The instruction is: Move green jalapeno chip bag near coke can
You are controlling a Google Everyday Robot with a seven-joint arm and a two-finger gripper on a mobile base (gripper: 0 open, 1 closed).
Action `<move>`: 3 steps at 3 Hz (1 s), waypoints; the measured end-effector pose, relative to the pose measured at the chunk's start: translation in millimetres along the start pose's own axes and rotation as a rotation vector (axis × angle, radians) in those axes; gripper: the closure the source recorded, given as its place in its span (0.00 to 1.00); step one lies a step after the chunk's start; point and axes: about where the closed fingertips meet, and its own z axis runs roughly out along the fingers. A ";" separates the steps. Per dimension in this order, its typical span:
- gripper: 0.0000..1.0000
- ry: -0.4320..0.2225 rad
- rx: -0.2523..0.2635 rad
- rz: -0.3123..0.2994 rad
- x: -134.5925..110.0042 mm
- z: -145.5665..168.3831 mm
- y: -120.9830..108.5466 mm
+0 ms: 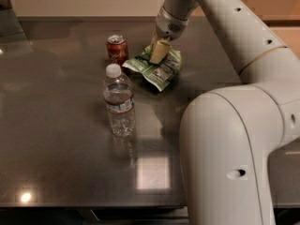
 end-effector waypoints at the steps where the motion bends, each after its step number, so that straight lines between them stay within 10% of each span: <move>1: 0.62 0.012 -0.013 -0.020 -7.7 8.4 -1.3; 3: 0.15 -0.002 -0.010 -0.056 -13.3 15.1 -0.6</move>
Offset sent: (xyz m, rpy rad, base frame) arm -0.0365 0.0039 -0.0061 -0.0411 0.0531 0.1326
